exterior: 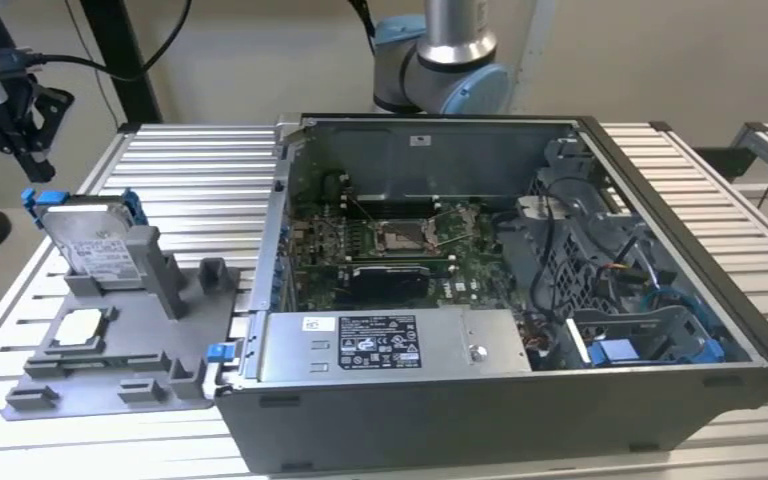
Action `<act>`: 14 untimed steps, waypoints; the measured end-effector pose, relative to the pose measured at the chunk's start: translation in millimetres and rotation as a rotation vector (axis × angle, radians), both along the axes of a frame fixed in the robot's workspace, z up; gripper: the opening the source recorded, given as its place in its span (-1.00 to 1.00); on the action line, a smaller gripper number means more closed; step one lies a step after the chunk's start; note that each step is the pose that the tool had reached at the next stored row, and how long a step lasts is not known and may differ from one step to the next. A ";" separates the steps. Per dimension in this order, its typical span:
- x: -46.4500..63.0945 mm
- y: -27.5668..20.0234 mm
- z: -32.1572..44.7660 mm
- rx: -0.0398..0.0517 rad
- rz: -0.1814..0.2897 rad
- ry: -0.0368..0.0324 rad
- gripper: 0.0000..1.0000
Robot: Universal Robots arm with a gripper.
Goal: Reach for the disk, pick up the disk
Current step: 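Pick up the disk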
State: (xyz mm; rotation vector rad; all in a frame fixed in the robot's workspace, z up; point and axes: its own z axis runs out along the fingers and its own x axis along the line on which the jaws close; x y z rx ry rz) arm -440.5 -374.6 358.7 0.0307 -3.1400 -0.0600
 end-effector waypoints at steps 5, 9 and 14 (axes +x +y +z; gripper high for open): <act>-0.1 0.0 0.0 0.0000 0.017 0.0000 -1.00; -0.3 0.1 0.0 0.0000 0.078 0.0001 -1.00; -0.4 0.1 0.0 0.0000 0.169 0.0000 -1.00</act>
